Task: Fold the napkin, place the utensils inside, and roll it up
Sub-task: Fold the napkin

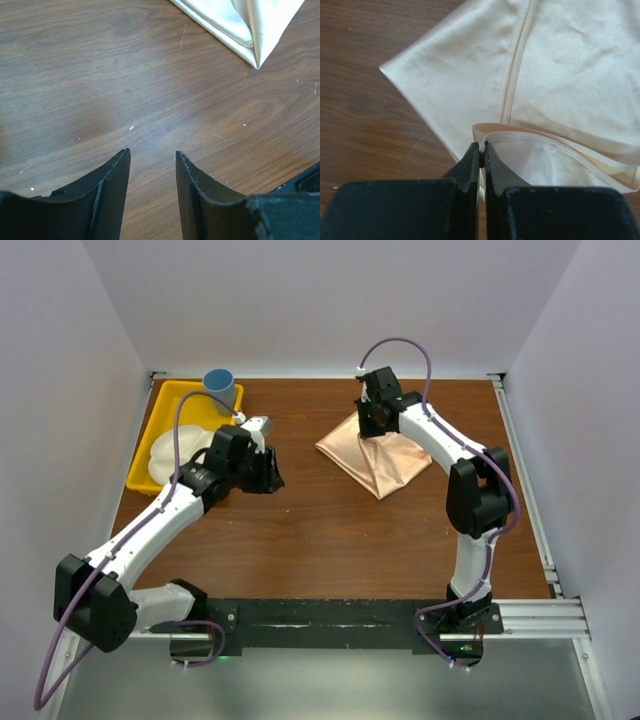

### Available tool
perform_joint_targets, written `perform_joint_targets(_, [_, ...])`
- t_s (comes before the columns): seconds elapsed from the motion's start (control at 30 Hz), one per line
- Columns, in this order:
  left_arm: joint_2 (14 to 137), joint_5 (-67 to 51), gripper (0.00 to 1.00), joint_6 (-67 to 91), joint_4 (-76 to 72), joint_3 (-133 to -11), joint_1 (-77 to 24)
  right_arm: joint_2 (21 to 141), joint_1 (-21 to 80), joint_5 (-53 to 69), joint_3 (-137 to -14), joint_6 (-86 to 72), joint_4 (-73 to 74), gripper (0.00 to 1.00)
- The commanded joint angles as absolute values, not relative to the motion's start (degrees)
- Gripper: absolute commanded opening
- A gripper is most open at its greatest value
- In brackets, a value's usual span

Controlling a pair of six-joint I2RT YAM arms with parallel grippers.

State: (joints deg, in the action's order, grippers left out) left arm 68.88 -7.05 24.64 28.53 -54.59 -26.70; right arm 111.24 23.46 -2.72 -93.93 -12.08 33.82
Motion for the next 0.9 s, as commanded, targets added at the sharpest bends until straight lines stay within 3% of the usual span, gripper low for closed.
perform_joint_targets(0.0, [70.05,-6.33,0.46,25.75,29.88,-58.70,-26.63,113.81,25.13,1.84,-100.10,-8.09,32.09,0.00])
perform_joint_targets(0.73, [73.74,-6.59,0.46,25.14,31.20,-61.52,-26.63,125.95,27.77,9.40,-111.27,-6.24,35.42,0.00])
perform_joint_targets(0.83, [74.53,-7.55,0.47,24.52,29.72,-61.79,-26.63,127.44,27.86,12.46,-113.11,-7.55,36.47,0.16])
perform_joint_targets(0.87, [74.88,-7.91,0.48,24.35,29.10,-62.14,-26.63,128.31,27.77,14.13,-114.51,-9.12,37.26,0.25])
